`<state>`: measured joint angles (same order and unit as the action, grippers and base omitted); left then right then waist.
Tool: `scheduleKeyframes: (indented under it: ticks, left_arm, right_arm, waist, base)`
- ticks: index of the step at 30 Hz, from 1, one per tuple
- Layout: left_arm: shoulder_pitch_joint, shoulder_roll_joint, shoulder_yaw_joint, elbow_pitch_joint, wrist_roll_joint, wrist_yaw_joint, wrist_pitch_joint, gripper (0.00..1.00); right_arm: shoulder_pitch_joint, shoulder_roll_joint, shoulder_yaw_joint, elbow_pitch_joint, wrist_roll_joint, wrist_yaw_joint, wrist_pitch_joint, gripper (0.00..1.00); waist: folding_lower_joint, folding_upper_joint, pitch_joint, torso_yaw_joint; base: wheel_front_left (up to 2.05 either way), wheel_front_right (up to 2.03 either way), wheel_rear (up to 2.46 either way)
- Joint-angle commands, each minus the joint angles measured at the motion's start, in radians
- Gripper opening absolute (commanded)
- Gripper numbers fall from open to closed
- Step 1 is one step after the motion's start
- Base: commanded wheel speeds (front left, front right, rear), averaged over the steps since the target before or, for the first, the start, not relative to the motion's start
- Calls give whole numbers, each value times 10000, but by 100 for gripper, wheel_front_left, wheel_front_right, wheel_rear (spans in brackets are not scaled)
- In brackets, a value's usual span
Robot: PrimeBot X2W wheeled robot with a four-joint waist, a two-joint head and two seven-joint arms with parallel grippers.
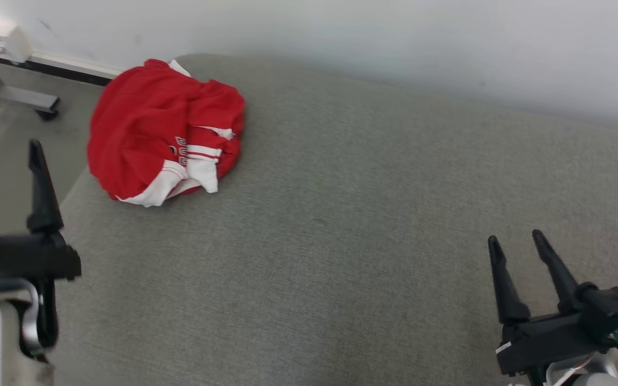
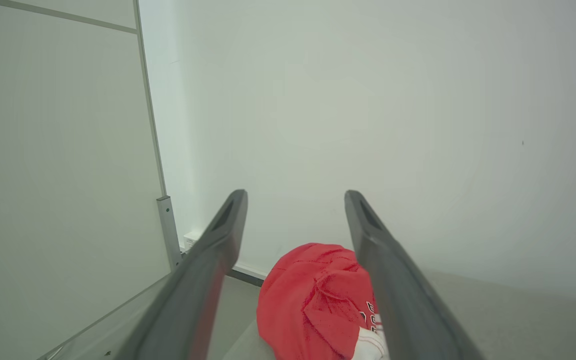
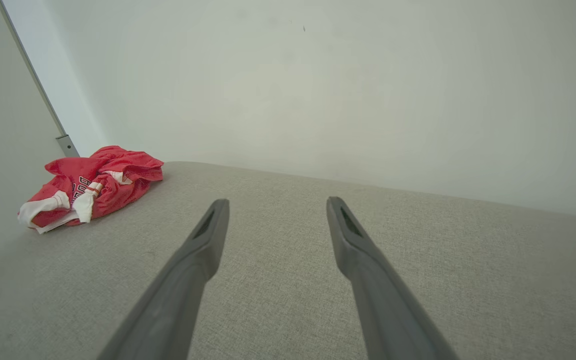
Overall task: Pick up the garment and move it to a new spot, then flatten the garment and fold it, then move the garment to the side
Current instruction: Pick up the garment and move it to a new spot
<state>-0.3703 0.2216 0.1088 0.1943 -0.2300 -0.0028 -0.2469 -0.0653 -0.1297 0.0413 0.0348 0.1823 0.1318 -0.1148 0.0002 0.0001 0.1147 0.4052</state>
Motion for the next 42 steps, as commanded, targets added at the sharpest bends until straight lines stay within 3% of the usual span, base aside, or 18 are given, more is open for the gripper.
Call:
scheduleKeyframes:
  ticks: [1,2,9,16,28,39,40,41,42]
  left_arm:
    - [-727,159,66,236,-156,-107,118,100]
    - [-1479,400,130,460,-273,-191,332,100]
    - [-3464,1069,304,1282,-489,-309,719,100]
    - [-5212,1888,370,3036,-432,-310,1232,100]
    - [-6261,2737,68,6389,-348,-627,2230,100]
    - [-6397,2886,-249,9009,-453,-784,3062,100]
    - [-6388,2899,-349,9160,-383,-837,3092,25]
    - [-6432,2916,-365,9170,-386,-843,2866,0]
    - [-6439,2951,-394,9161,-337,-829,2566,0]
  right_arm:
    - [-173,-152,-170,-155,-78,-21,5,100]
    - [-311,-261,-293,-313,-92,-21,49,100]
    - [-609,-489,-909,-673,-96,-21,-26,100]
    - [-920,-618,-1443,-1004,-118,-21,-80,100]
    - [-1156,-675,-1504,-1077,-29,-21,-157,100]
    - [-1187,-601,-1401,-1093,-60,-21,-162,100]
    - [-1194,-613,-1393,-1067,-37,-21,-175,100]
    - [-1206,-622,-1381,-1043,-12,-21,-179,100]
    - [-1211,-625,-1370,-1022,15,-21,-196,100]
  waist:
    - [-2,-1,1084,-1062]
    - [-2,-1,1462,-1455]
    - [-2,-1,2357,-2415]
    - [-2,-1,3194,-3183]
    - [-2,-1,3632,-3565]
    - [-2,-1,3621,-3723]
    - [-2,-1,3606,-3732]
    - [-2,-1,3588,-3733]
    - [-2,-1,3561,-3725]
  base:
    - [0,0,0]
    - [0,0,0]
    - [0,0,0]
    - [0,0,0]
    - [0,0,0]
    - [0,0,0]
    - [0,0,0]
    - [0,0,0]
    - [0,0,0]
